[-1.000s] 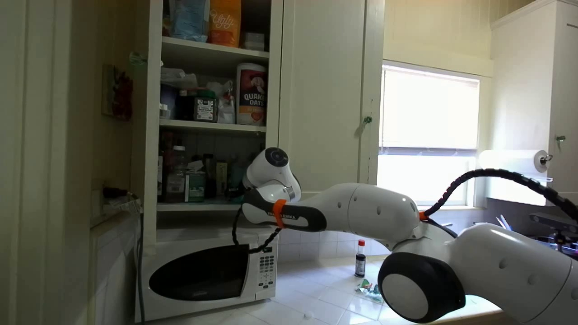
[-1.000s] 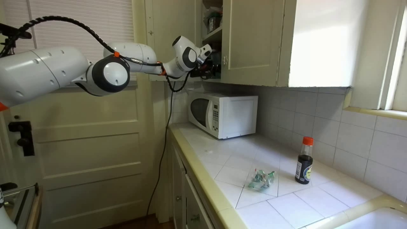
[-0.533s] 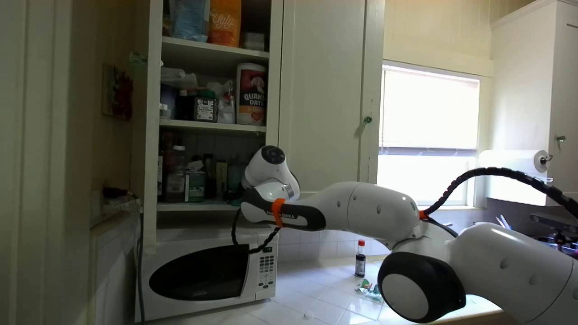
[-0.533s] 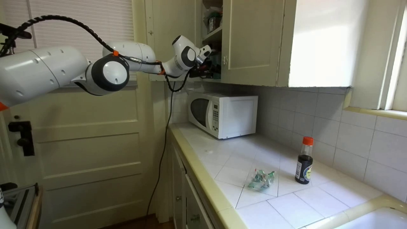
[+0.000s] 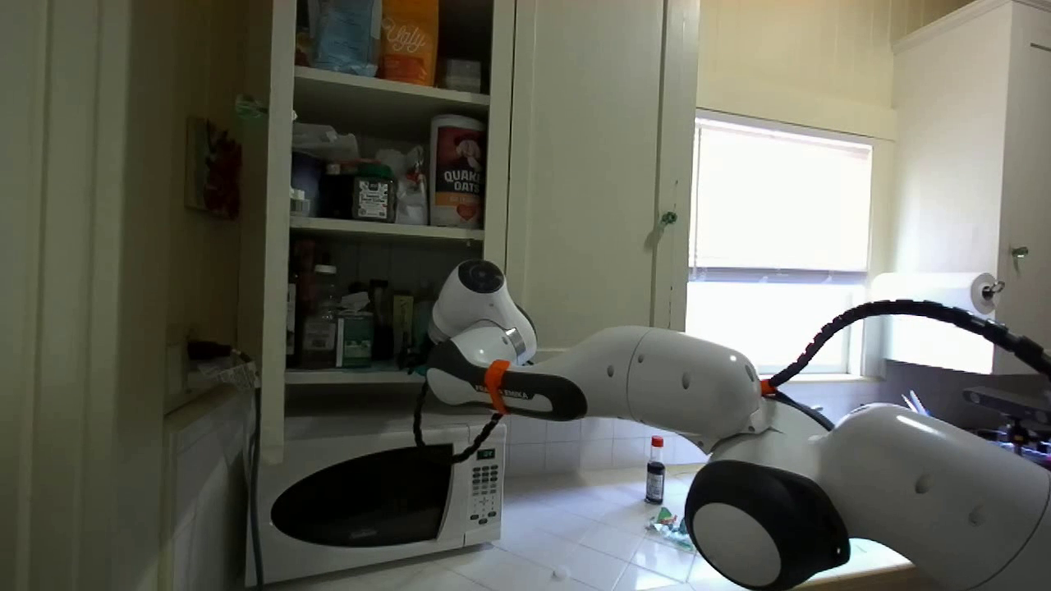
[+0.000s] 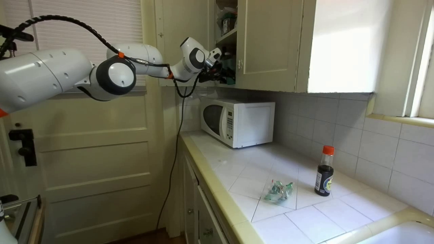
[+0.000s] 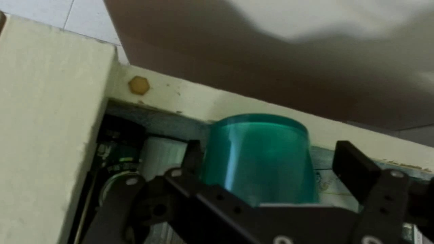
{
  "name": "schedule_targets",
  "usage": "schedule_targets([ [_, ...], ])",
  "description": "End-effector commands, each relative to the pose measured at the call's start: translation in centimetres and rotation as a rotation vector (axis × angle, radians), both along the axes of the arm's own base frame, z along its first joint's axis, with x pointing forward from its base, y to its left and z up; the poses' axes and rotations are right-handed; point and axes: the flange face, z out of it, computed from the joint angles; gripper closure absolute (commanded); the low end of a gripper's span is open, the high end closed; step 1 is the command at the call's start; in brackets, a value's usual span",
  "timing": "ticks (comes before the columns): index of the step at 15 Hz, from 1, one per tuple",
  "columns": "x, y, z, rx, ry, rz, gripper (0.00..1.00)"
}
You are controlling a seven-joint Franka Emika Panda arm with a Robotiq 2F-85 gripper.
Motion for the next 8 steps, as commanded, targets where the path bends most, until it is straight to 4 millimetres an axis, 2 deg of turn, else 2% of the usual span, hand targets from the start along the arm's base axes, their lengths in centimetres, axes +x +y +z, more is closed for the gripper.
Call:
schedule_targets([
  [1, -0.6, 1.4, 0.3, -0.035, 0.017, -0.024, 0.00],
  [7, -1.0, 2.5, 0.3, -0.065, 0.007, -0.071, 0.00],
  [8, -1.0, 2.4, 0.3, -0.070, -0.001, -0.076, 0.25],
])
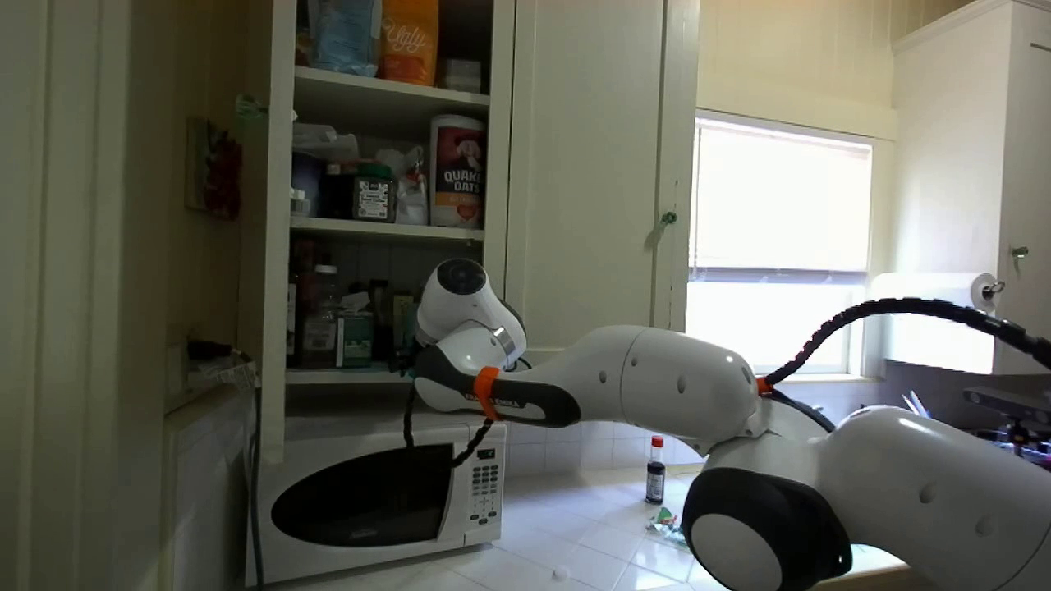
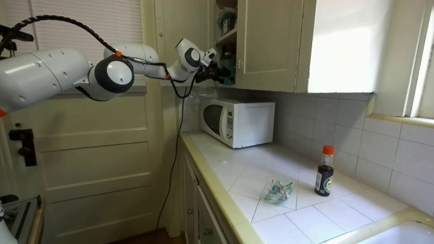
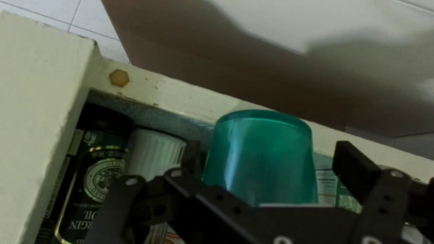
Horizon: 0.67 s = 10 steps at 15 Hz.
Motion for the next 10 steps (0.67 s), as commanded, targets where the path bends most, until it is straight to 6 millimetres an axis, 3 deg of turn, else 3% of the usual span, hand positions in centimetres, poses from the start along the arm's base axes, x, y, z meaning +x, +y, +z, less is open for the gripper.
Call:
schedule_targets([
  [1, -0.1, -0.3, 0.5, -0.017, -0.011, -0.049, 0.25],
  [4, 0.0, -1.1, 1.6, -0.054, -0.082, -0.031, 0.47],
  [10, 0.7, -3.4, 1.8, -0.043, -0.091, 0.000, 0.47],
])
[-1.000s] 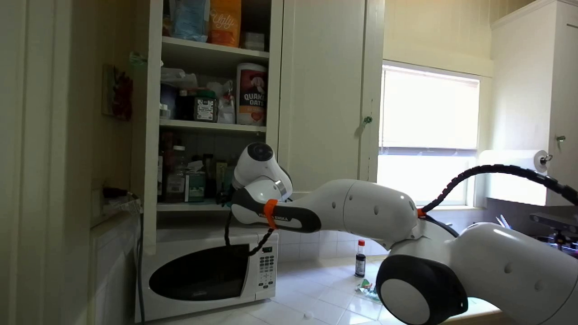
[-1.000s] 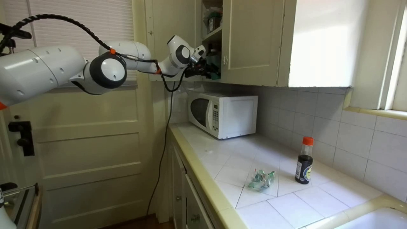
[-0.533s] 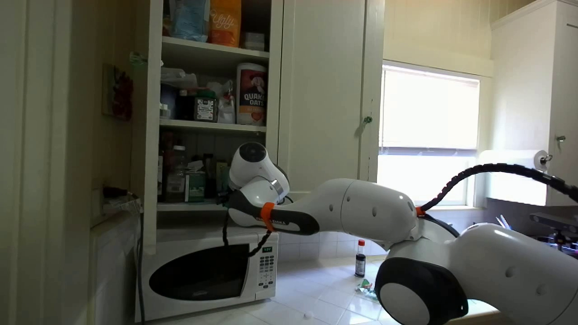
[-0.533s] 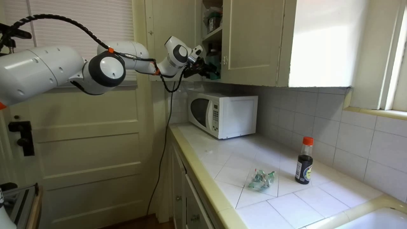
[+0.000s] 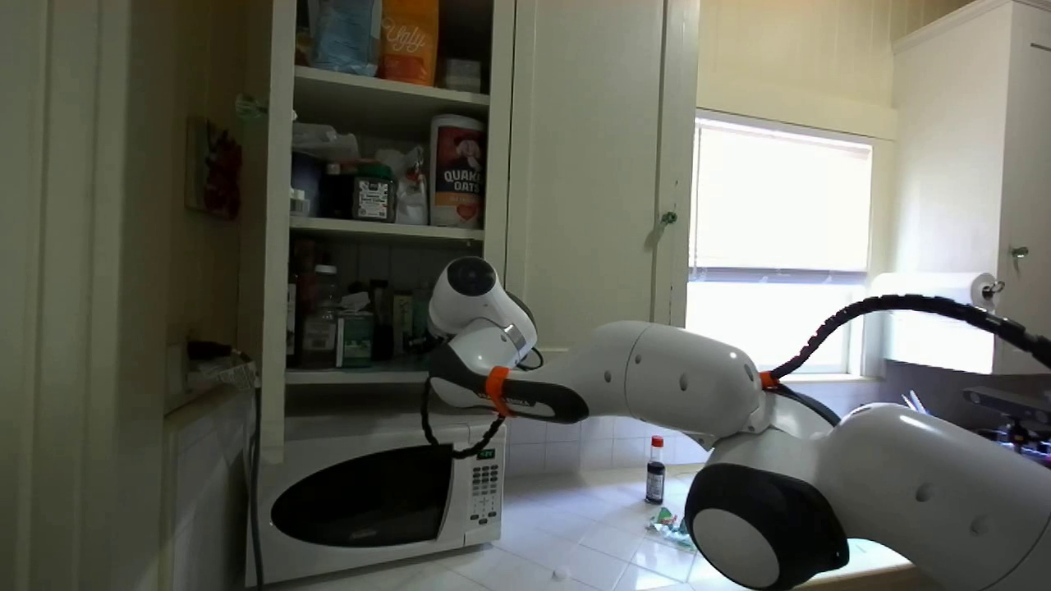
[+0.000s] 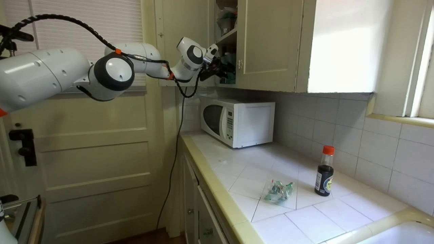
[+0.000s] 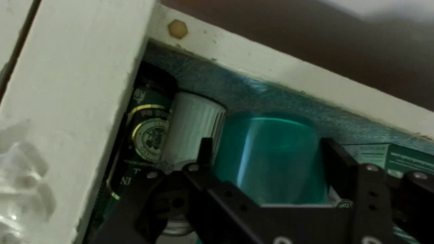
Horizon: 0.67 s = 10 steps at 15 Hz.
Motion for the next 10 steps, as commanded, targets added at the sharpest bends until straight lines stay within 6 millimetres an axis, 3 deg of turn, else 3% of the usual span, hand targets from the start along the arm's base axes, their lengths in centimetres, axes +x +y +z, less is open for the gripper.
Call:
schedule_targets([
  [1, 0.5, -1.7, 0.1, 0.018, 0.007, 0.024, 0.47],
  [4, 0.8, -2.9, -0.2, 0.055, 0.022, 0.065, 0.47],
  [10, 1.0, -2.9, -0.8, 0.071, 0.083, 0.158, 0.47],
])
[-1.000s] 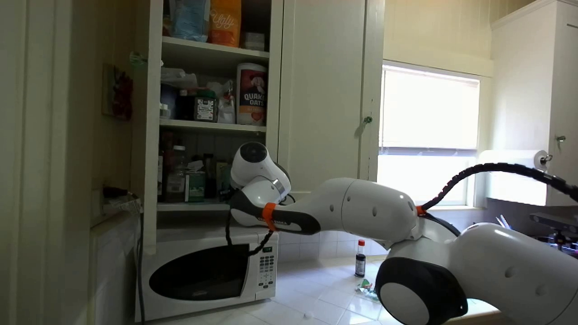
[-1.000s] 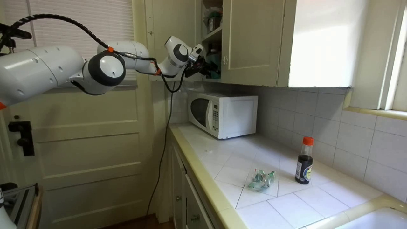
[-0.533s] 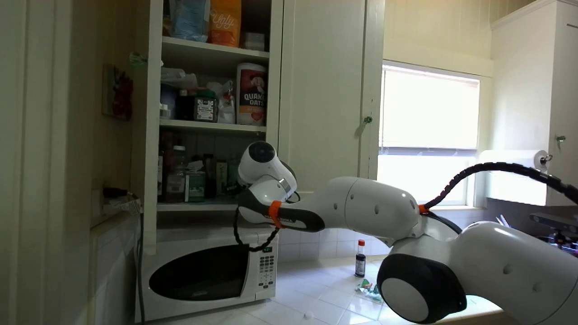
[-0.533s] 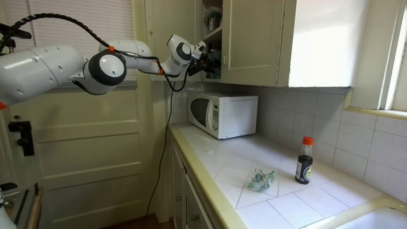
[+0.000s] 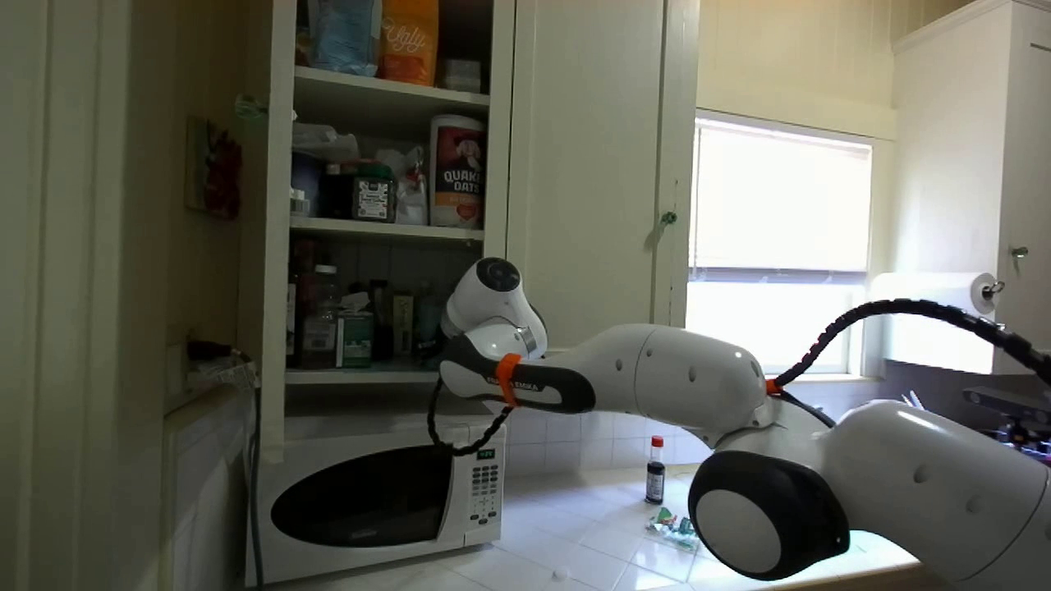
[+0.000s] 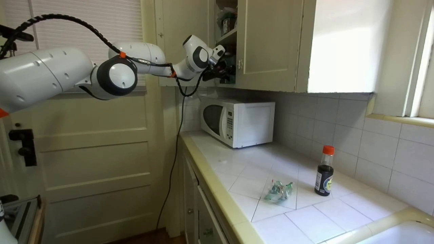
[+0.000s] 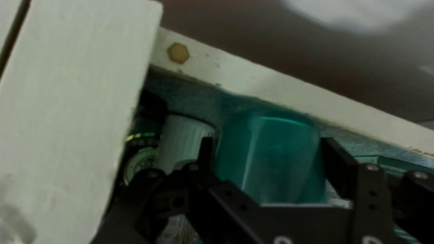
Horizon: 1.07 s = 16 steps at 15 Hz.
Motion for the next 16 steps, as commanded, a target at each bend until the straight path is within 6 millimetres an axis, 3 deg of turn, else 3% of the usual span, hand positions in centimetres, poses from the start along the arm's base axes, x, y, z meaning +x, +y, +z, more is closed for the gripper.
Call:
schedule_targets([
  [1, 0.1, -0.3, -0.2, -0.001, 0.017, 0.049, 0.47],
  [3, 0.2, -0.3, -0.3, 0.001, 0.024, 0.049, 0.47],
  [4, 0.2, -0.4, -0.3, -0.001, 0.032, 0.054, 0.09],
  [6, 0.2, -0.3, -0.6, -0.001, 0.039, 0.054, 0.00],
  [16, -0.3, 1.3, -1.4, -0.052, 0.134, -0.007, 0.00],
])
